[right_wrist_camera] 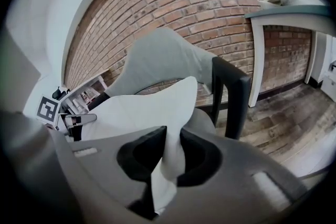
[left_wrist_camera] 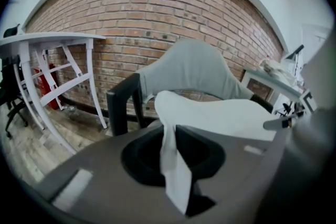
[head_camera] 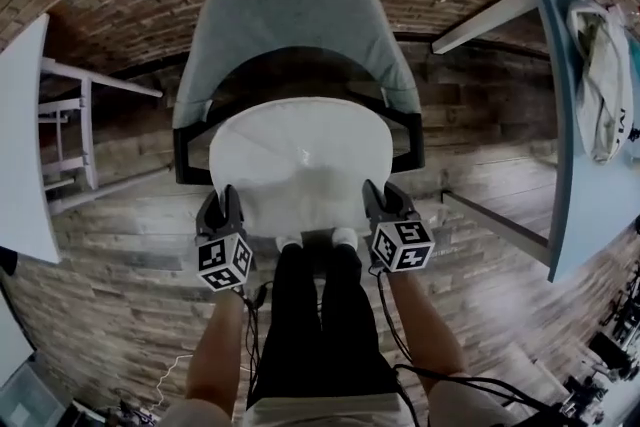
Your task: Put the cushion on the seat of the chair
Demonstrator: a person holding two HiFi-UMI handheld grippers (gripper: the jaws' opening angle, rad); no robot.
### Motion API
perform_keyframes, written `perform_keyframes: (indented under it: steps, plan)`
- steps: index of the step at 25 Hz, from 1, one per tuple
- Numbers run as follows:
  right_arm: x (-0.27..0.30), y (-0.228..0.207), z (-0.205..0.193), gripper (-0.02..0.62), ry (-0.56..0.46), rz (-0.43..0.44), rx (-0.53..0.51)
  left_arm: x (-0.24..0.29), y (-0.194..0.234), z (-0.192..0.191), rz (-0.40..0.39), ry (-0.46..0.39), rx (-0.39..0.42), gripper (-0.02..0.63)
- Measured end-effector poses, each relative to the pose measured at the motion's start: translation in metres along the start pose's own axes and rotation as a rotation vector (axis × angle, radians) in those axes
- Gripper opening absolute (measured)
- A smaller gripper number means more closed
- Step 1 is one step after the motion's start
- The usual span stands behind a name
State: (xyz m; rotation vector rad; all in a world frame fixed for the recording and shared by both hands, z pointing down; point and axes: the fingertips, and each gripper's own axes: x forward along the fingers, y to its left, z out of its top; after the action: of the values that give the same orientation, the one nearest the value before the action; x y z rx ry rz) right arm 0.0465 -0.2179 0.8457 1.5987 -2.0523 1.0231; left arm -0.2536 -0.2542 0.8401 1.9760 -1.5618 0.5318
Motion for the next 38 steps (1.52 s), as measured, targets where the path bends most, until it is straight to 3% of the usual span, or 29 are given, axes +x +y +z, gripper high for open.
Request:
perform_keyframes:
  steps: [7,23,31,38]
  plan:
    - [0.031,-0.016,-0.037,0.052,0.051,-0.002,0.025,0.031,0.013,-0.042,0.005,0.050,-0.002,0.049]
    - [0.068,-0.045,-0.069,0.063,0.073,-0.074,0.029,0.069,0.035,-0.086,0.032,0.120,0.065,0.060]
    - [0.079,-0.056,-0.084,0.084,0.092,-0.092,0.027,0.082,0.039,-0.104,0.050,0.147,0.065,0.063]
    - [0.071,-0.059,-0.076,0.128,0.023,-0.085,0.088,0.080,0.042,-0.102,0.047,0.125,0.004,0.066]
